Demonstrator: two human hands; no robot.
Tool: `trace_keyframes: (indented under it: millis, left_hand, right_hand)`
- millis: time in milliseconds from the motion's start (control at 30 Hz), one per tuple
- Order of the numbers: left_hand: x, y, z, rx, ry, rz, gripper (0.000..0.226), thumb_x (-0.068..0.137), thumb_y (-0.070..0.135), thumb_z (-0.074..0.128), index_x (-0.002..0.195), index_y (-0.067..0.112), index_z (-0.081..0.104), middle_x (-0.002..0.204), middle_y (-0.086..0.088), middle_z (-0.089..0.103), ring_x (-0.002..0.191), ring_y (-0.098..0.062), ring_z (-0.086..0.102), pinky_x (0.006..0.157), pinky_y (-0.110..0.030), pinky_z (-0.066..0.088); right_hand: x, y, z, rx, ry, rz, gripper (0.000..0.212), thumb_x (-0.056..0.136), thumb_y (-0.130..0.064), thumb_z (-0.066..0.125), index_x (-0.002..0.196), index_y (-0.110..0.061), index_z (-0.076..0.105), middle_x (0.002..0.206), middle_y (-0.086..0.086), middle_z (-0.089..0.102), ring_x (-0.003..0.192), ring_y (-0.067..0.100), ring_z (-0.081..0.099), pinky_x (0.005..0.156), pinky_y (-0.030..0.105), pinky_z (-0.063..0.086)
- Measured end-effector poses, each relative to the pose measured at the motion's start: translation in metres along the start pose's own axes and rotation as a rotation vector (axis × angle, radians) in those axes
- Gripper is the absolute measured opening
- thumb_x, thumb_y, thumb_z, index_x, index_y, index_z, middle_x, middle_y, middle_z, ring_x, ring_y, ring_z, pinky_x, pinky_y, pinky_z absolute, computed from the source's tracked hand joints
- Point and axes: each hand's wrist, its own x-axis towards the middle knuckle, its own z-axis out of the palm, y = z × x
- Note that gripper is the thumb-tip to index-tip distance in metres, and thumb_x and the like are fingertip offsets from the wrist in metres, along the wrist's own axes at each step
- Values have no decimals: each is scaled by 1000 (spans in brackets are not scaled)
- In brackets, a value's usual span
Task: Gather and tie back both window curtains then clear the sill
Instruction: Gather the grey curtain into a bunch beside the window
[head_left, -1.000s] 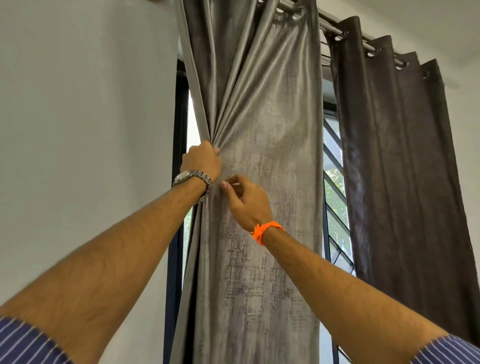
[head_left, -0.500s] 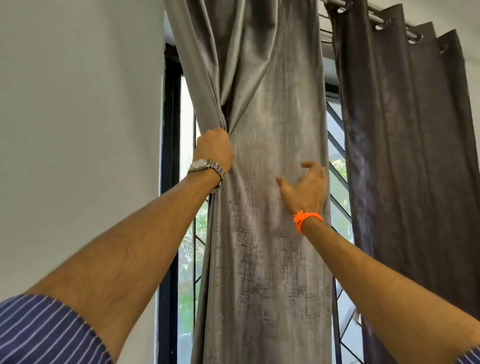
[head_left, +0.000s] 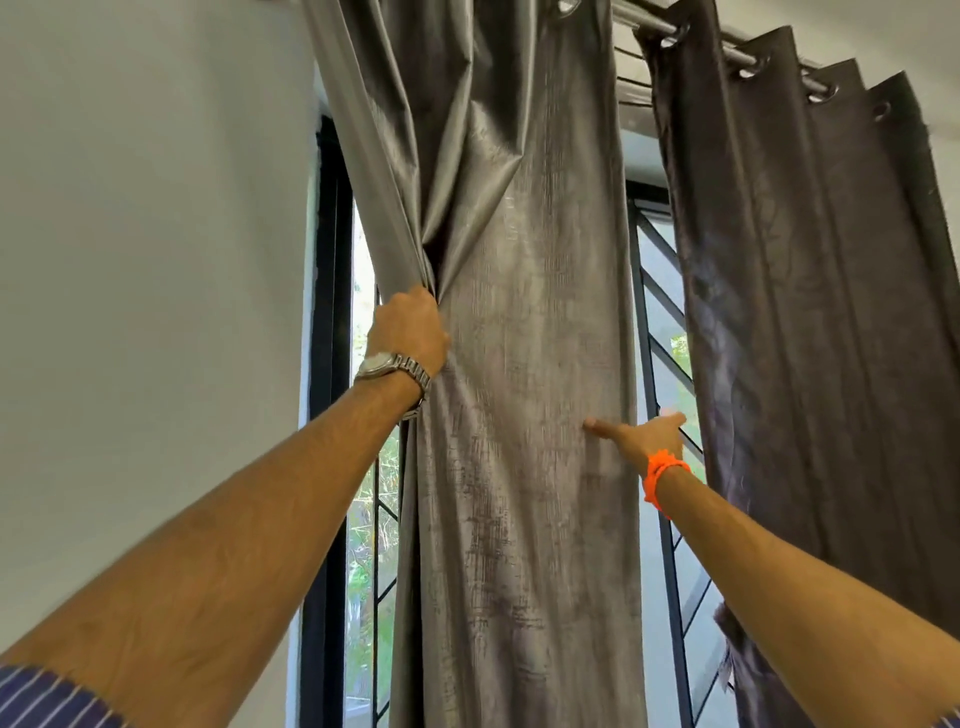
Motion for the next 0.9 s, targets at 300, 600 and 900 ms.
trace_keyframes:
  millis: [300,600,900]
  left_hand:
    - [-5,-16,15,-35,12,-17,21,97,12,42,108,-2,53,102,-22,63,88,-38,63,67,-40,50]
    - [-20,-21,16,-165,5,-84,20,88,29,58,90,9,56,95,-13,64,80,-31,61,65,-34,46]
    - [-38,-33,16,-346,-201,-158,29,84,34,61,97,8,58,91,-9,64,81,-29,62,70,-35,52]
  right_hand:
    - [-29,-16,34,-152,89,-276,39,78,-26,78,109,-4,69,99,16,72,90,33,66,72,28,46]
    - [-78,-53,104,-281,-125,-473,39,83,-5,59,122,-10,60,102,18,69,89,35,66,76,36,55]
    - [-118,-76,126,-248,-374,-547,58,85,1,50,141,-4,33,112,28,64,100,43,63,81,42,52]
